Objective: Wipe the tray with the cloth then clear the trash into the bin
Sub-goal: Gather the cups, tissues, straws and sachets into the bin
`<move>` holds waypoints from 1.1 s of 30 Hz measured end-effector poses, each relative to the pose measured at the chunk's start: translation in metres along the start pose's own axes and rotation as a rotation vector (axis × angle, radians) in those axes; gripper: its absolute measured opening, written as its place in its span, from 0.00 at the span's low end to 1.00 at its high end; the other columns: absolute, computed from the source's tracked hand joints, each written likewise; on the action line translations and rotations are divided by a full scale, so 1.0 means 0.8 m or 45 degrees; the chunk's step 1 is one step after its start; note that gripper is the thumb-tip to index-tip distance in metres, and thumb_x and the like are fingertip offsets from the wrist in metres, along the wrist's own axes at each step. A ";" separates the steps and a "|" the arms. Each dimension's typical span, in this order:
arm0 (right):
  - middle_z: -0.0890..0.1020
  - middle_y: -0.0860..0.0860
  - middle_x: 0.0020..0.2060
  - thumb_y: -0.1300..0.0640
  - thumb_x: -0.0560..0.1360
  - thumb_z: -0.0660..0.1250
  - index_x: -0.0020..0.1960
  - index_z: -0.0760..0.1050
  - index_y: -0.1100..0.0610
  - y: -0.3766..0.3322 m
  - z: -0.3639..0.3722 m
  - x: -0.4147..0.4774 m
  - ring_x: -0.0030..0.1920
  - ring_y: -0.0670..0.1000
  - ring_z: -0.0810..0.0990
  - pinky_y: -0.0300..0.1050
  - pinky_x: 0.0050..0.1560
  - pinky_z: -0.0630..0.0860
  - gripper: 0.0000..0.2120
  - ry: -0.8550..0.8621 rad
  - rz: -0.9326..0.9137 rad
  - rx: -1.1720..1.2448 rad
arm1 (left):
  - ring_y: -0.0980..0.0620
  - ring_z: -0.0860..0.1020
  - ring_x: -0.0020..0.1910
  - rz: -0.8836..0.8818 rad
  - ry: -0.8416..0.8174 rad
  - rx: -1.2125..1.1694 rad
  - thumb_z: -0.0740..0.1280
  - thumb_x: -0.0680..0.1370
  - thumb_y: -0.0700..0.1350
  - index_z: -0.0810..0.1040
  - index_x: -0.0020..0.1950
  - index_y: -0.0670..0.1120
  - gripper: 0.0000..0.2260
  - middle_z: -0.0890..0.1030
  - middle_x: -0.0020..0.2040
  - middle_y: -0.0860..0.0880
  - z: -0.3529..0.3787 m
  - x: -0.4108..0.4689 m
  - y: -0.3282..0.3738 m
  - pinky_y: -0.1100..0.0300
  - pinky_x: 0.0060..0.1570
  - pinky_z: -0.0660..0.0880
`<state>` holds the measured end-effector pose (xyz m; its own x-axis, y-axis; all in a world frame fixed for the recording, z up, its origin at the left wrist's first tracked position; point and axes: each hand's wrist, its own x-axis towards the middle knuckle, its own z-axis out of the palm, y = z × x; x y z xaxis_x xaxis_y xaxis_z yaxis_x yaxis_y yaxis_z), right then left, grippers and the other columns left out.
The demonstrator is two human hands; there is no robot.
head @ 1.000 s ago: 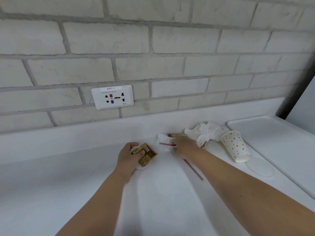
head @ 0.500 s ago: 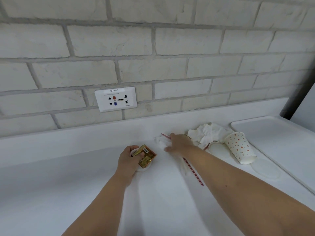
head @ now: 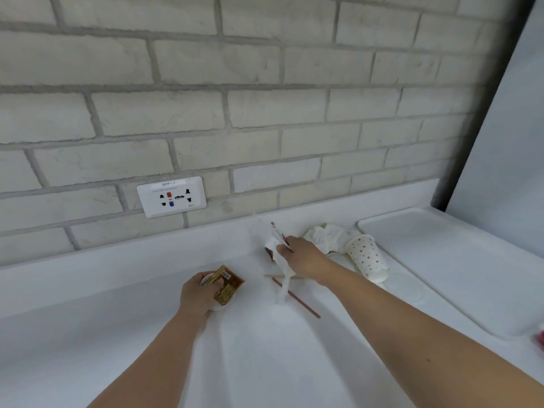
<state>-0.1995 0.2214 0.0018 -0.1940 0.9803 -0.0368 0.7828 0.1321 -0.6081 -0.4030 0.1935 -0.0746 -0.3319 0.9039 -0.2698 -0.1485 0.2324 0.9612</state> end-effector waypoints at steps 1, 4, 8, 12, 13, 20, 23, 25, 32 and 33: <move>0.72 0.55 0.43 0.54 0.82 0.52 0.51 0.68 0.62 0.008 -0.009 -0.007 0.46 0.55 0.71 0.43 0.37 0.66 0.12 0.003 0.032 0.117 | 0.43 0.78 0.41 -0.016 0.019 -0.003 0.65 0.76 0.32 0.77 0.54 0.38 0.08 0.79 0.45 0.40 0.004 -0.003 0.003 0.56 0.39 0.74; 0.74 0.55 0.42 0.57 0.81 0.55 0.47 0.69 0.60 0.036 -0.037 -0.043 0.42 0.55 0.75 0.45 0.38 0.73 0.09 0.071 0.136 0.576 | 0.44 0.77 0.39 -0.059 0.004 -0.059 0.65 0.76 0.33 0.76 0.56 0.36 0.09 0.79 0.42 0.40 0.029 -0.029 0.013 0.56 0.38 0.74; 0.69 0.52 0.36 0.65 0.77 0.56 0.40 0.64 0.53 0.059 -0.066 -0.097 0.35 0.51 0.70 0.41 0.31 0.66 0.10 0.229 0.210 0.836 | 0.48 0.78 0.40 -0.158 -0.246 -0.162 0.63 0.78 0.36 0.75 0.56 0.37 0.08 0.80 0.44 0.42 0.079 -0.085 0.029 0.56 0.39 0.75; 0.72 0.53 0.33 0.68 0.75 0.52 0.45 0.70 0.57 0.079 -0.096 -0.153 0.31 0.52 0.71 0.38 0.27 0.65 0.10 0.263 0.230 0.944 | 0.47 0.78 0.39 -0.294 -0.557 -0.134 0.58 0.79 0.37 0.76 0.49 0.37 0.08 0.82 0.38 0.43 0.126 -0.156 0.038 0.58 0.35 0.78; 0.71 0.52 0.32 0.68 0.76 0.52 0.44 0.70 0.57 0.086 -0.106 -0.170 0.29 0.49 0.69 0.37 0.25 0.64 0.11 0.283 0.248 0.925 | 0.46 0.78 0.40 -0.310 -0.595 -0.114 0.58 0.79 0.36 0.76 0.49 0.37 0.08 0.81 0.41 0.42 0.138 -0.172 0.037 0.56 0.39 0.76; 0.69 0.53 0.30 0.67 0.76 0.52 0.37 0.68 0.57 0.152 -0.155 -0.287 0.28 0.49 0.64 0.36 0.22 0.61 0.12 0.356 0.348 1.063 | 0.47 0.78 0.40 -0.362 -0.761 0.048 0.56 0.76 0.35 0.73 0.50 0.37 0.07 0.78 0.46 0.41 0.238 -0.284 0.011 0.56 0.38 0.75; 0.70 0.52 0.29 0.68 0.77 0.51 0.37 0.68 0.58 0.195 -0.172 -0.357 0.24 0.47 0.65 0.35 0.20 0.61 0.13 0.470 0.434 1.234 | 0.47 0.77 0.40 -0.262 -0.844 0.149 0.56 0.75 0.32 0.75 0.49 0.36 0.10 0.78 0.46 0.40 0.290 -0.351 -0.010 0.58 0.38 0.74; 0.71 0.52 0.28 0.68 0.77 0.52 0.38 0.69 0.58 0.228 -0.180 -0.404 0.21 0.45 0.66 0.35 0.19 0.61 0.13 0.563 0.496 1.341 | 0.48 0.77 0.39 -0.162 -0.918 0.188 0.55 0.75 0.30 0.77 0.51 0.37 0.12 0.78 0.47 0.40 0.320 -0.399 -0.025 0.59 0.37 0.73; 0.69 0.52 0.28 0.67 0.77 0.53 0.38 0.68 0.60 0.347 -0.169 -0.544 0.19 0.45 0.65 0.33 0.17 0.58 0.11 0.819 0.738 1.616 | 0.49 0.75 0.40 0.299 -0.970 0.585 0.60 0.75 0.34 0.71 0.37 0.47 0.10 0.76 0.39 0.48 0.394 -0.532 -0.102 0.61 0.37 0.69; 0.69 0.52 0.26 0.68 0.77 0.53 0.39 0.68 0.60 0.362 -0.162 -0.563 0.18 0.44 0.65 0.33 0.17 0.58 0.10 0.822 0.759 1.635 | 0.49 0.74 0.40 0.369 -0.984 0.665 0.61 0.75 0.36 0.72 0.35 0.47 0.10 0.76 0.38 0.48 0.400 -0.548 -0.118 0.61 0.38 0.69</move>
<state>0.1909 -0.1629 -0.0552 0.4920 0.7827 -0.3812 -0.4275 -0.1642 -0.8890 0.0543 -0.1098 -0.0288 0.4397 0.8940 -0.0862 0.3358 -0.0746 0.9390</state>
